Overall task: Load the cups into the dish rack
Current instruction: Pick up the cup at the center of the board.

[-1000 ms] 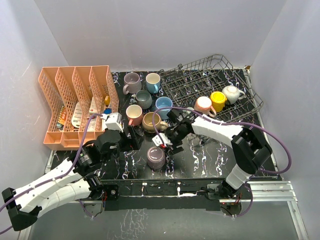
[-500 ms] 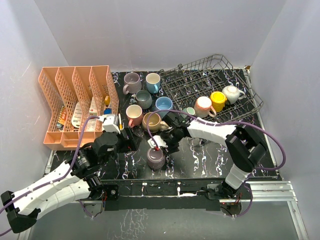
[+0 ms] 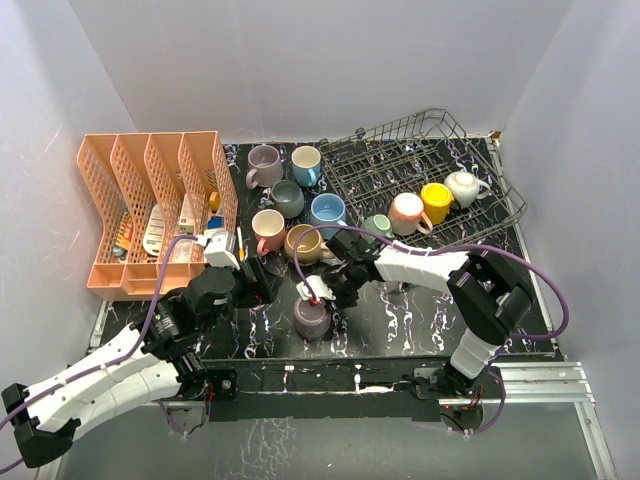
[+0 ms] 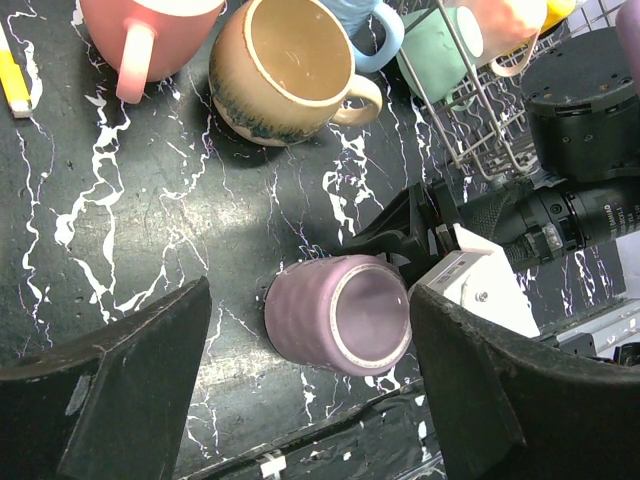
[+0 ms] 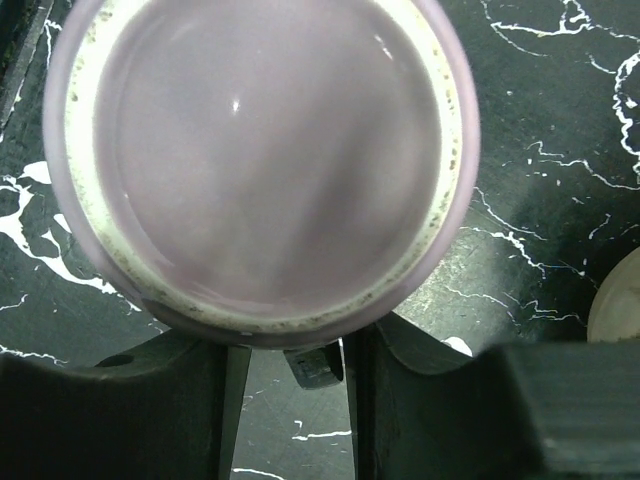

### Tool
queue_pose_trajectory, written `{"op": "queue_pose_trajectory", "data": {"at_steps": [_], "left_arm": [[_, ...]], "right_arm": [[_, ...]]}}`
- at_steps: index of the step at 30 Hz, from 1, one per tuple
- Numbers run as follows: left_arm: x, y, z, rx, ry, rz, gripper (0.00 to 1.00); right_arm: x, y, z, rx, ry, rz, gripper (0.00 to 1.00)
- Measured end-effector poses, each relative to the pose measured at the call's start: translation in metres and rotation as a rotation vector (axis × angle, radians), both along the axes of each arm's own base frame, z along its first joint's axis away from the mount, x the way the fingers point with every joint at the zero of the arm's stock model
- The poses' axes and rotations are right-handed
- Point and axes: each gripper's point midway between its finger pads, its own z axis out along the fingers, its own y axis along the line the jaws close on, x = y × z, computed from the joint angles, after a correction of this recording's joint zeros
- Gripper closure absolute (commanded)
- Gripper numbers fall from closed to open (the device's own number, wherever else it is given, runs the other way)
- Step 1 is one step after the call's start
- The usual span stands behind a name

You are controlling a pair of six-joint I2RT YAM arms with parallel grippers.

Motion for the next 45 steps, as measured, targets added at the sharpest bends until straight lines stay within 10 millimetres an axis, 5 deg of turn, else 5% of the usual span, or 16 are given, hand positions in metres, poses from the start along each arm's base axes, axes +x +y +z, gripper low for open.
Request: {"op": "queue_pose_trajectory", "data": {"at_steps": [14,27,32,45], "left_arm": [[-0.002,0.002,0.007,-0.037,-0.015,0.005,0.23],[-0.002,0.003,0.009,-0.046,-0.019,0.008,0.24],[-0.002,0.005,0.012,-0.055,-0.031,0.016,0.24],[-0.002,0.011,0.023,-0.094,-0.065,0.039,0.25]], "right_arm": [[0.000,0.002,0.001,0.004,0.024,-0.040,0.90],[-0.012,-0.007,0.005,-0.024,0.086,-0.057,0.92],[-0.018,-0.017,0.021,-0.003,0.137,-0.080,0.92],[0.015,-0.060,0.079,0.168,0.164,-0.263,0.92]]}}
